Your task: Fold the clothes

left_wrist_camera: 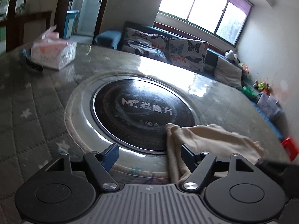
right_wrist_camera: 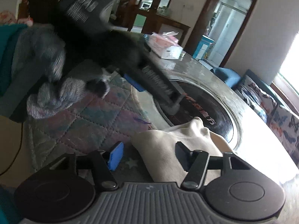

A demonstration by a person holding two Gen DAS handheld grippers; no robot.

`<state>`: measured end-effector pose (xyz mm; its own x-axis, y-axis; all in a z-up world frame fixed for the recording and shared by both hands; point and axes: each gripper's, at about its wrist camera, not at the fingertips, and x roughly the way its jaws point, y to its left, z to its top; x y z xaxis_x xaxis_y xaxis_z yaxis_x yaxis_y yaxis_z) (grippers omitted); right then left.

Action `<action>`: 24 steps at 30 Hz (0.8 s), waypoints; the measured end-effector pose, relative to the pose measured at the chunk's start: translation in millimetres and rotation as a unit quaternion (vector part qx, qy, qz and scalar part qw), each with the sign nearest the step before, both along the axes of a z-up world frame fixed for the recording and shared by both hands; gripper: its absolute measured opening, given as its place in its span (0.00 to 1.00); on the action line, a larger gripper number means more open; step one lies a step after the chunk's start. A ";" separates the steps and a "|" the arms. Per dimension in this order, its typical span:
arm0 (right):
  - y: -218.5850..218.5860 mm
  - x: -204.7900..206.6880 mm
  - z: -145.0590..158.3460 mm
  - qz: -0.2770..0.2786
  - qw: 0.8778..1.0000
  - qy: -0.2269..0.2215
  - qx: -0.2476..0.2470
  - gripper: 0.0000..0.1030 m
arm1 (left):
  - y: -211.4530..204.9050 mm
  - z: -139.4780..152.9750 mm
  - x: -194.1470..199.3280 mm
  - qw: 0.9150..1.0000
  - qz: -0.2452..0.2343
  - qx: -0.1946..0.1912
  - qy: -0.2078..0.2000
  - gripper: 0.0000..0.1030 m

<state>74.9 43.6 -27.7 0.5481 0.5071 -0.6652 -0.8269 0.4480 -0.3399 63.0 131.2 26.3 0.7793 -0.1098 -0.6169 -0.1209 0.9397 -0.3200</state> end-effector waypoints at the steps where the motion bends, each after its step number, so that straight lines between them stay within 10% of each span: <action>1: 3.2 0.7 -3.0 -0.003 1.000 -0.006 -0.008 0.50 | 0.1 0.2 0.5 1.000 -0.001 -0.010 0.002 0.73; 8: -7.9 16.5 5.7 -0.030 0.999 0.024 0.038 0.15 | 0.2 -2.5 5.4 0.996 0.004 -0.088 0.024 0.74; 18: -49.2 17.5 39.3 -0.043 0.988 0.067 0.131 0.04 | -8.8 -10.8 17.1 0.982 0.003 -0.181 0.059 0.73; 24: -55.5 11.2 35.3 -0.040 0.992 0.056 0.107 0.11 | -7.2 -11.3 17.3 0.981 0.022 -0.184 0.062 0.73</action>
